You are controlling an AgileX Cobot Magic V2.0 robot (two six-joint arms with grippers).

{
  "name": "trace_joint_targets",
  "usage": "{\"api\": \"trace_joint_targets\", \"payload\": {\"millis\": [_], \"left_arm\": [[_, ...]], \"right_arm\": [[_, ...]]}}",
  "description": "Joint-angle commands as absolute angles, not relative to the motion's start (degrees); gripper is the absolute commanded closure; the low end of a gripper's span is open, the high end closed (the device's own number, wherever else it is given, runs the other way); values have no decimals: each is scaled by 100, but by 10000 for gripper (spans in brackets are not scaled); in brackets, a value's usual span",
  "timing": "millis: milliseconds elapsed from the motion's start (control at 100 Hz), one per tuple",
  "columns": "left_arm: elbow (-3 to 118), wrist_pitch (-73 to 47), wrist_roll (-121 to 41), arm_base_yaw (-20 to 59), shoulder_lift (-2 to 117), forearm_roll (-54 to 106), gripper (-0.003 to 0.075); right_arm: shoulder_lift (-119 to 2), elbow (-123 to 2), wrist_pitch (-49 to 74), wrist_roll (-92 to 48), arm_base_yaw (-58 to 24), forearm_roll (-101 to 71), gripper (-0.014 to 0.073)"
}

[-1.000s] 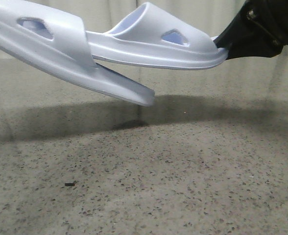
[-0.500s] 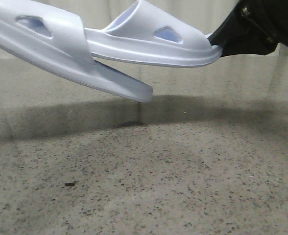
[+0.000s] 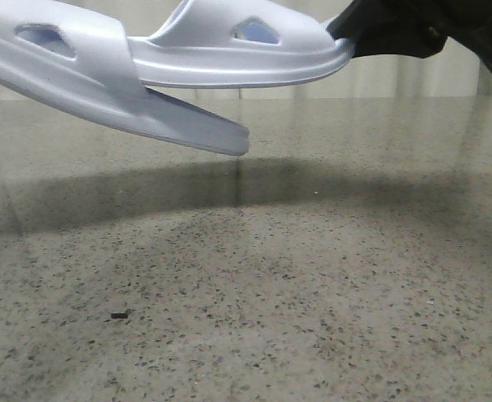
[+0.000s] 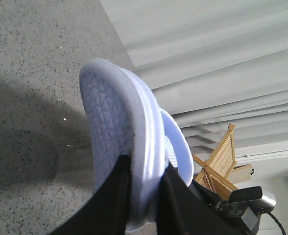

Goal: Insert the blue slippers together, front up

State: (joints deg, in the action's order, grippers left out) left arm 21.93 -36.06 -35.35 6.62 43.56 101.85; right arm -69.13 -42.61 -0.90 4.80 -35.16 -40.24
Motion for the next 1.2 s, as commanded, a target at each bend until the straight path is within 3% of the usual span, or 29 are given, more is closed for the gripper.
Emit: {"api": "trace_joint_targets", "payload": {"millis": [0, 370, 510, 660, 730, 1190], "left_arm": [[2396, -4836, -3472, 757, 4347, 10662, 705], [2396, -4836, -3472, 757, 4347, 10662, 705], [2396, -4836, -3472, 757, 4347, 10662, 705], [2396, -4847, -3472, 757, 4347, 10662, 705], [2396, -4860, -3472, 757, 4347, 10662, 705], [2396, -4845, -3472, 757, 4347, 10662, 705]], "right_arm": [[-6835, -4525, 40, 388, -3709, -3951, 701], [-6835, -4525, 40, 388, -3686, -3951, 673], [-6835, -4525, 40, 388, -3686, -3951, 512], [-6835, -4525, 76, 388, -3686, -3951, 253], [-6835, -4525, 53, 388, -3650, -3951, 193], [-6350, -4525, -89, 388, -2981, -3841, 178]]}}
